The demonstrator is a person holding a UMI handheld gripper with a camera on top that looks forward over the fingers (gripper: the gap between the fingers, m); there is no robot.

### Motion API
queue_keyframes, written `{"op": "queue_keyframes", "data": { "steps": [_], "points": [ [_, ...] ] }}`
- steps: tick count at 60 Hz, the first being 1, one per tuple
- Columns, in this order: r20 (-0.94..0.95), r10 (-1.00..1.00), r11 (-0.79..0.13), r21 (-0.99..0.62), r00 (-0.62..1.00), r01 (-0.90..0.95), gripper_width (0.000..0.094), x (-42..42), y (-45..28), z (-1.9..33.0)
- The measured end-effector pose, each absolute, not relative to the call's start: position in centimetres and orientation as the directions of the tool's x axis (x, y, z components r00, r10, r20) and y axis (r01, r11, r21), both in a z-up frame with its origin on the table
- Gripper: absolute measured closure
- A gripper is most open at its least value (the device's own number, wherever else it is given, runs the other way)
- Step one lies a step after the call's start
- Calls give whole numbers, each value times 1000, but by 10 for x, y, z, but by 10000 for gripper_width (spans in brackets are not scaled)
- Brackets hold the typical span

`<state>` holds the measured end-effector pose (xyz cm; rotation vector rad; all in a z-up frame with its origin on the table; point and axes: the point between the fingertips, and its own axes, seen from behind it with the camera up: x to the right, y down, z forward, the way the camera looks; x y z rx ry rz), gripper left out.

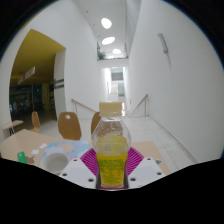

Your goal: Pour water

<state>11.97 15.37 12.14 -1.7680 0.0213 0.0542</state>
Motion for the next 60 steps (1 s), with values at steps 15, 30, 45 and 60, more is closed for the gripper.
{"op": "queue_keyframes", "data": {
  "steps": [15,30,45,60],
  "points": [
    [-11,111,-289,-957,994,22,622,102,160,54],
    [-19,143,-312,-950,990,27,617,101,153,45],
    [-27,113,-393,-919,993,20,86,107,146,37],
    [-107,161,-350,-936,981,-44,74,115,77,79]
  ]
}}
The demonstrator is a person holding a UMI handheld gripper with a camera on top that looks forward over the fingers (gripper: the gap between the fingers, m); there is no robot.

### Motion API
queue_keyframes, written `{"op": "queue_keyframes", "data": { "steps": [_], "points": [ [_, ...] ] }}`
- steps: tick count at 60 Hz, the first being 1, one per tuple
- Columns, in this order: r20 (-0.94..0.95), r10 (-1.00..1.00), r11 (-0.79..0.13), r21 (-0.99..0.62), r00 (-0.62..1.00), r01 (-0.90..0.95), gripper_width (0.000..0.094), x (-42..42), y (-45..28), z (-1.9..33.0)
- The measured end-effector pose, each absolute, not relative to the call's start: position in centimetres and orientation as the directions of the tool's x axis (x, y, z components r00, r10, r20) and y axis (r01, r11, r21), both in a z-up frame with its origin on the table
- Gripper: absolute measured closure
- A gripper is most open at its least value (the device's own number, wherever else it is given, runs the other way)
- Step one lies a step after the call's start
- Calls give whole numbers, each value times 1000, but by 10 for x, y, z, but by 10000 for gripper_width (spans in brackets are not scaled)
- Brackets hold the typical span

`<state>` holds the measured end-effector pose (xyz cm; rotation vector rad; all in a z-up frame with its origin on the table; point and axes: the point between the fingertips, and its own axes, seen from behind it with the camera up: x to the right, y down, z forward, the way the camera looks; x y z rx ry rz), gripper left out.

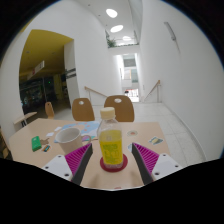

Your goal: Pour water

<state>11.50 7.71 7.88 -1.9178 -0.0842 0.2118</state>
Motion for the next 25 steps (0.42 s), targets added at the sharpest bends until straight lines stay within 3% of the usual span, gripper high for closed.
{"op": "queue_keyframes", "data": {
  "steps": [12,25],
  "points": [
    [-176,259,-338,-938,950,-81,75,107,-18,91],
    [-336,291,-381,-900,896,-214,77,115,-89,61]
  ]
}}
